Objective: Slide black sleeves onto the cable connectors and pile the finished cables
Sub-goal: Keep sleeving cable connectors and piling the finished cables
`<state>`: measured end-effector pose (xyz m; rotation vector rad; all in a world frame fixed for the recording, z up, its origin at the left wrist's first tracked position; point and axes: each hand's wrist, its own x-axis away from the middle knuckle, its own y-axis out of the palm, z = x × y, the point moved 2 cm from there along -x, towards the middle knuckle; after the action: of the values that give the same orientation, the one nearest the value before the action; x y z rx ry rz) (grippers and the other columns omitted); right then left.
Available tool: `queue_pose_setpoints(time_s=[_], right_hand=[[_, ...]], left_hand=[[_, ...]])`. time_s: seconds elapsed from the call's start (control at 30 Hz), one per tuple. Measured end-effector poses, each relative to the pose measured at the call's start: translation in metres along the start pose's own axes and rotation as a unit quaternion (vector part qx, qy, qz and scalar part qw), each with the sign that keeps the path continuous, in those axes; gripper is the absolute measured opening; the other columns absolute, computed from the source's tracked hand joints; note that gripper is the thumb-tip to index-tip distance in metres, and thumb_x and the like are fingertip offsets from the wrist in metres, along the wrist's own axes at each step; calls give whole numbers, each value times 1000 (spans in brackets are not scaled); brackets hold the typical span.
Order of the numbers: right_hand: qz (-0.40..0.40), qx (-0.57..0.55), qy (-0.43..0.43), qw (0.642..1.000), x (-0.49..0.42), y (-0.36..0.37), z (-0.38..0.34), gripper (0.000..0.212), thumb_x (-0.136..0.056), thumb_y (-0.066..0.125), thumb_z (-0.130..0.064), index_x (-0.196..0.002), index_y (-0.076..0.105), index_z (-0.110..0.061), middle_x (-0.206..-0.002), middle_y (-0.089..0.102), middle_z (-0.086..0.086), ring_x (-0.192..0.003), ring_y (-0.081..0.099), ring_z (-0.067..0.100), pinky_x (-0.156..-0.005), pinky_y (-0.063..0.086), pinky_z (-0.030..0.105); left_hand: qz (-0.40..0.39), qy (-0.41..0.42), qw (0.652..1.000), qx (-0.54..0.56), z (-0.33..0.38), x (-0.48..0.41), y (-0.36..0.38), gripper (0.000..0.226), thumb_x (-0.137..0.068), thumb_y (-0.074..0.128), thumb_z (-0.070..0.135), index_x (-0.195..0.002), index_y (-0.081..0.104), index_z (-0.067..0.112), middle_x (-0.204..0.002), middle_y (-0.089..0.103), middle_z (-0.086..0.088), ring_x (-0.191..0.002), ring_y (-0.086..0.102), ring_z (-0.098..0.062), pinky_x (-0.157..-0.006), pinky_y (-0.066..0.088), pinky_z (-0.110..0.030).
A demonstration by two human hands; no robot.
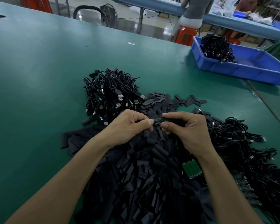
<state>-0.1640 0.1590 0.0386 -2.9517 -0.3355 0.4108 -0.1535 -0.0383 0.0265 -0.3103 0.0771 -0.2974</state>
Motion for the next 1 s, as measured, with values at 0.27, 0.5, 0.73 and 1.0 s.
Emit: queue_pose_setpoints(time_s=[0.27, 0.5, 0.73, 1.0], right_hand=[[-40, 53, -8, 998, 0, 3, -2, 25, -68, 81, -24, -93, 76, -26, -79, 77, -2, -68, 74, 13, -67, 57, 18], [-36, 31, -8, 999, 0, 6, -2, 21, -70, 79, -19, -90, 76, -18, -76, 77, 0, -65, 73, 13, -64, 56, 17], [-17, -2, -12, 1000, 3, 11, 5, 14, -75, 76, -16, -89, 75, -14, -72, 75, 3, -62, 71, 16, -60, 56, 20], [14, -54, -18, 998, 4, 17, 11, 10, -78, 75, -13, -88, 76, -15, -74, 76, 2, -62, 71, 14, -61, 56, 19]], left_hand=[[-14, 0, 1000, -1, -2, -1, 3, 34, -101, 57, 31, -71, 72, 26, -56, 63, 5, -50, 41, -15, -47, 29, -21], [-30, -1, 1000, -4, -6, -3, 3, 34, -101, 56, 36, -73, 73, 29, -55, 61, 7, -52, 41, -15, -48, 30, -20], [-21, 3, 1000, -10, -6, -2, 3, 34, -101, 57, 28, -71, 71, 21, -50, 48, 9, -45, 34, -6, -44, 26, -16], [-9, 8, 1000, -11, -3, -1, 2, 33, -101, 58, 28, -71, 71, 22, -54, 36, -4, -51, 30, -20, -47, 22, -27]])
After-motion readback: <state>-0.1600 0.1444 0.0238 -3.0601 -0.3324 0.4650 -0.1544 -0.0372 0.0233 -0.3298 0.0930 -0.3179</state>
